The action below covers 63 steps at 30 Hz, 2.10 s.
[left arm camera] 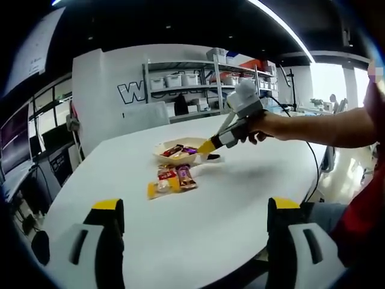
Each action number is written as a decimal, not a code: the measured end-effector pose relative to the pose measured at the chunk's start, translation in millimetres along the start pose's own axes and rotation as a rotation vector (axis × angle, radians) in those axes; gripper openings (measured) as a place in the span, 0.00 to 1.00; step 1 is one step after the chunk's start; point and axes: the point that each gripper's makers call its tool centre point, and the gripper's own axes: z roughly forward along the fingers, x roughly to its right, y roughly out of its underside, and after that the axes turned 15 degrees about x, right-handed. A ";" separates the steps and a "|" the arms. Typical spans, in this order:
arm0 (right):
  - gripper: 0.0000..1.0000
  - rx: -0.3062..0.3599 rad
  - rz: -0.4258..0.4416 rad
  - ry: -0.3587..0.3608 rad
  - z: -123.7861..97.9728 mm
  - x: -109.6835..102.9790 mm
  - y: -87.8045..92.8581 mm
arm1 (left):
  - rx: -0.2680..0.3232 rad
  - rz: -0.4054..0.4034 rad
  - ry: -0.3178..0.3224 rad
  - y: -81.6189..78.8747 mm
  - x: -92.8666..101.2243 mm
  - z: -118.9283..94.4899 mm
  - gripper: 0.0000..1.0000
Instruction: Place the target food into the container with the food tongs after gripping and lifting it, then release it inside without dropping or visibly crushing the food.
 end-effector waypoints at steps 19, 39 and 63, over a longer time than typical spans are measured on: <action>0.19 0.054 -0.046 0.019 -2.1 17.1 -41.8 | 0.005 -0.003 0.002 -0.4 1.4 0.9 0.97; 0.18 0.129 -0.075 0.075 -1.0 35.7 -77.8 | 0.007 -0.002 -0.003 -0.9 -1.4 -0.3 0.96; 0.20 0.125 -0.058 0.061 3.2 34.1 -76.3 | 0.002 0.000 -0.009 -1.0 -5.3 -1.8 0.96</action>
